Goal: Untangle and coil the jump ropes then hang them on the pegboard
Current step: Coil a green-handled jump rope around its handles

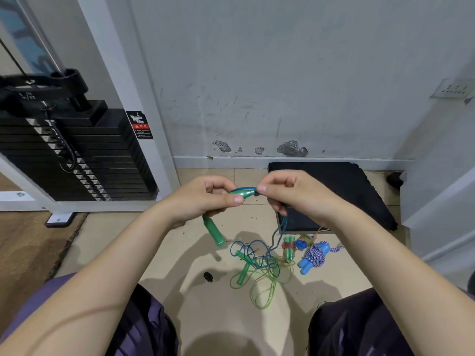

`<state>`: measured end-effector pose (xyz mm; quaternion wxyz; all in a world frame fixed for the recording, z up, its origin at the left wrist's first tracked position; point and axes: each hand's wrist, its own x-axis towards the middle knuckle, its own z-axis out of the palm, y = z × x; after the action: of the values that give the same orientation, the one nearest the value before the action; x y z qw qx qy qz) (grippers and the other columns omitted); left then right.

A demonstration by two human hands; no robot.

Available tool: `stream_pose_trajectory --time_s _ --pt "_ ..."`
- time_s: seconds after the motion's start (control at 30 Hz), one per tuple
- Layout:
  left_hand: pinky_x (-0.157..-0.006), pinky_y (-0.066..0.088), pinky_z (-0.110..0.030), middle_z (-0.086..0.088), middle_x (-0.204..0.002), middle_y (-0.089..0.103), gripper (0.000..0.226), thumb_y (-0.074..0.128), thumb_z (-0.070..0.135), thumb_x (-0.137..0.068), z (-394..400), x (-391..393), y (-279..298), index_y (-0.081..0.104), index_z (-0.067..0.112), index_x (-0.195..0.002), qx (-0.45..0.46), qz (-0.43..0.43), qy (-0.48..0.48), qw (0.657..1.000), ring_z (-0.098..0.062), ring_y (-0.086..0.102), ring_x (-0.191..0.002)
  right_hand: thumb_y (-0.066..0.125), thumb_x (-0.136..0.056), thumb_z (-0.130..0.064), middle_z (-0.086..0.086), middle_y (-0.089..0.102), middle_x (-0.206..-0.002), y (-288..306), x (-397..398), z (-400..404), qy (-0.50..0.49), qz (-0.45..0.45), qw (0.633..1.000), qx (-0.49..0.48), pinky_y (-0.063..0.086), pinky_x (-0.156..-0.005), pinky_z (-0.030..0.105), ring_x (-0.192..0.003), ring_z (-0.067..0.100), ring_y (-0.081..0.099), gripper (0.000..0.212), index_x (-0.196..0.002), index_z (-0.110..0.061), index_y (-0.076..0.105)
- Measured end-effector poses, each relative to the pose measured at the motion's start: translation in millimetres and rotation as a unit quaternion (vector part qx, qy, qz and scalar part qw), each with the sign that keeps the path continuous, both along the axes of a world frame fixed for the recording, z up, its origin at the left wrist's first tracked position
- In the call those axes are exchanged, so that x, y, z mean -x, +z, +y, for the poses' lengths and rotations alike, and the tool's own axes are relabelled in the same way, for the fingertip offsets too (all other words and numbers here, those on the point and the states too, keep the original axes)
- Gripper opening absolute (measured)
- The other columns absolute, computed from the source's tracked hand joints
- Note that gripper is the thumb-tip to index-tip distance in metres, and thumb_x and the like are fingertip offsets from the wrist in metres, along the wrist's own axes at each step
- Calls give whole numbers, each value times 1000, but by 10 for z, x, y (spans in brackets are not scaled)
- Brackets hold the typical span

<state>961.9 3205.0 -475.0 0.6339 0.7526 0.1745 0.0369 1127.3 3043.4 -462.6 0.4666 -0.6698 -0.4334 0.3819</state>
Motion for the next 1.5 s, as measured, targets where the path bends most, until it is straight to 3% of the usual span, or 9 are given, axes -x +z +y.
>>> stream_pose_trajectory --time_s 0.17,0.27,0.4,0.53,0.67,1.07,1.23,1.33,1.5 --pt "-65 41 -19 -1 -70 58 20 79 28 -79 -13 -2 -13 69 12 -87 -28 22 -8 999 -10 52 -66 59 -96 -17 8 51 -51 -39 24 38 -32 6 999 -22 39 -49 25 -43 20 42 17 -89 -3 65" --pt "-68 43 -14 -5 -78 66 13 67 21 -90 15 14 -7 64 8 -90 -44 22 -1 999 -5 58 -71 42 -102 -12 17 60 -65 27 -28 47 -79 125 988 -51 45 -55 32 -50 26 51 22 -83 -6 50" --pt "-74 50 -18 -20 -85 67 11 61 18 -93 63 28 -14 59 8 -93 -26 4 -5 1000 -18 61 -81 29 -96 -7 25 64 -75 63 -48 37 -107 229 966 -61 51 -65 38 -62 34 62 30 -68 -12 37" --pt "-56 48 -29 -3 -67 46 11 63 18 -94 29 29 -29 57 9 -95 12 11 -22 1000 -14 43 -54 31 -98 -10 27 63 -86 37 -12 25 -43 169 985 13 54 -63 37 -66 38 63 26 -79 -4 48" --pt "-48 35 -25 -8 -71 43 30 69 37 -83 -46 -4 -29 59 11 -95 -11 29 -32 999 -13 38 -52 61 -94 -38 15 64 -76 -50 66 16 34 44 997 52 40 -55 31 -51 24 47 32 -86 -8 55" --pt "-49 44 -25 -6 -67 57 26 67 29 -90 4 3 -26 62 3 -96 -13 85 -36 996 -17 52 -54 43 -96 -3 23 63 -73 -22 -15 20 -84 147 985 -40 34 -56 35 -47 24 46 25 -73 -13 41" --pt "-49 49 -26 -7 -73 66 21 62 26 -95 1 3 -23 59 5 -97 -4 87 -72 994 -24 64 -61 35 -91 0 24 65 -76 -36 -17 20 -64 121 991 7 39 -52 32 -48 27 49 15 -95 -8 47" --pt "-49 48 -27 -9 -71 65 20 59 29 -96 -29 -1 -13 57 9 -97 -14 89 -94 992 -22 60 -50 47 -97 -11 17 63 -71 -44 3 1 -17 71 997 41 40 -52 29 -49 24 45 16 -108 -4 56" --pt "-48 44 -24 -8 -68 61 18 62 30 -94 -56 -4 -10 58 12 -94 -9 88 -95 992 -18 54 -47 70 -89 -27 4 51 -58 -67 64 5 -12 -16 1000 18 29 -46 22 -49 12 38 12 -95 -17 73"
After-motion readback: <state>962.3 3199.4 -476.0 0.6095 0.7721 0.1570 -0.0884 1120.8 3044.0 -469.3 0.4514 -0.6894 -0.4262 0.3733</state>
